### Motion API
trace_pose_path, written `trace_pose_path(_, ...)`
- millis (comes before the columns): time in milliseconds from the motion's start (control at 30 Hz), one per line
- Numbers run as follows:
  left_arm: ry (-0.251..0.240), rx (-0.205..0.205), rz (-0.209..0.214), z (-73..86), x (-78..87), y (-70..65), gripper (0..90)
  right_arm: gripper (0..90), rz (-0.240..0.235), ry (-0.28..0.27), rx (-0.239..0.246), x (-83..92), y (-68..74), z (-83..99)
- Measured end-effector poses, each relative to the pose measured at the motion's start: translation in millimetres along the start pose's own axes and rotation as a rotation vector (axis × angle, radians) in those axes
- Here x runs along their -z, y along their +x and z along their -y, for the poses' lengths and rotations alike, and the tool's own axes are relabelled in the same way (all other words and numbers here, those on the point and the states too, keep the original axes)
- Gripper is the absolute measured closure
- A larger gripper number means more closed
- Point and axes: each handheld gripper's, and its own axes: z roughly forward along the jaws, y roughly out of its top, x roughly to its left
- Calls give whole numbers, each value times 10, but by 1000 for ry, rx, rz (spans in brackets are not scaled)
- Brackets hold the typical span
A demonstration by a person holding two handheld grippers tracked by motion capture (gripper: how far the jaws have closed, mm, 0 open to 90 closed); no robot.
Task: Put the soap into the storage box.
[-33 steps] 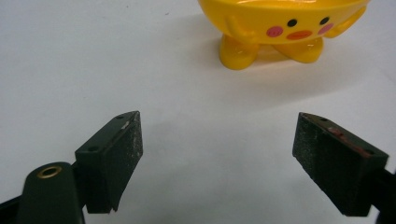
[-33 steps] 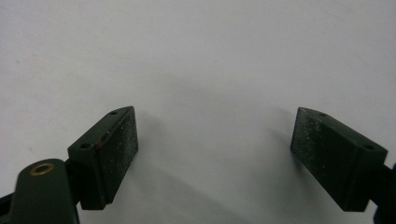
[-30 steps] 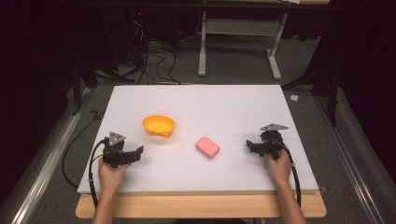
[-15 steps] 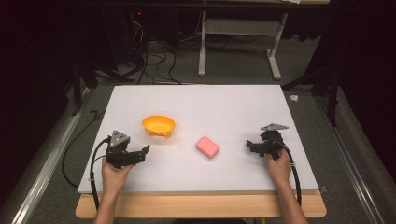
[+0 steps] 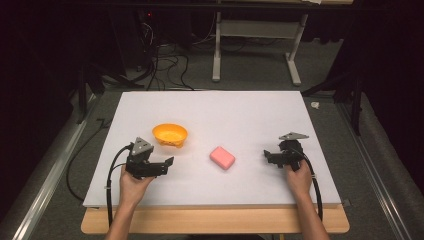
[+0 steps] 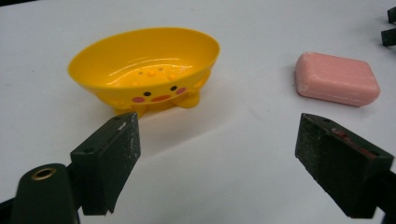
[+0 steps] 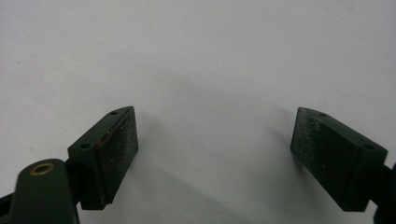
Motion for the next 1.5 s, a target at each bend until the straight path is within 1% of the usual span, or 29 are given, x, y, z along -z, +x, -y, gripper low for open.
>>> trace_pose_path(33,4,1,3,-11,-12,-19,150,156,0,0,1,0,0,0)
trace_pose_path(133,2,14,29,-50,-63,-97,155,157,1,-2,4,2,2,1)
trace_pose_path(167,2,7,31,-62,-74,-122,155,158,4,-3,7,3,5,2)
trace_pose_path(200,-3,-6,37,-88,-108,-186,156,159,5,-3,12,6,9,2)
trace_pose_path(233,-3,-6,37,-88,-108,-186,156,159,5,-3,12,6,9,2)
trace_pose_path(400,-12,-29,80,-163,-212,-329,156,159,4,-2,11,5,7,2)
trace_pose_path(433,-12,-29,80,-163,-212,-329,156,159,4,-2,11,5,7,2)
trace_pose_path(533,-11,-39,93,-194,-267,-387,156,159,4,-3,11,5,9,2)
trace_pose_path(600,-10,-45,94,-207,-294,-421,156,159,4,-3,12,6,8,2)
trace_pose_path(633,-9,-48,103,-220,-327,-455,156,159,5,-3,12,5,8,2)
trace_pose_path(667,-9,-48,103,-220,-327,-455,156,159,5,-3,12,5,8,2)
trace_pose_path(733,0,-57,115,-242,-384,-505,155,160,-1,-2,8,2,0,1)
trace_pose_path(833,4,-63,123,-257,-425,-539,155,159,-2,-2,6,1,0,1)
trace_pose_path(1067,0,-58,168,-301,-603,-677,154,160,-1,-2,7,2,2,2)
trace_pose_path(1200,12,-57,178,-303,-719,-728,154,159,1,-3,9,3,3,2)
trace_pose_path(1333,17,-56,175,-305,-802,-778,153,159,3,-4,12,3,4,2)
trace_pose_path(1467,35,-77,179,-326,-882,-853,151,159,-1,-2,7,2,2,2)
trace_pose_path(1500,38,-88,179,-341,-919,-897,150,160,-2,-2,8,1,-1,2)
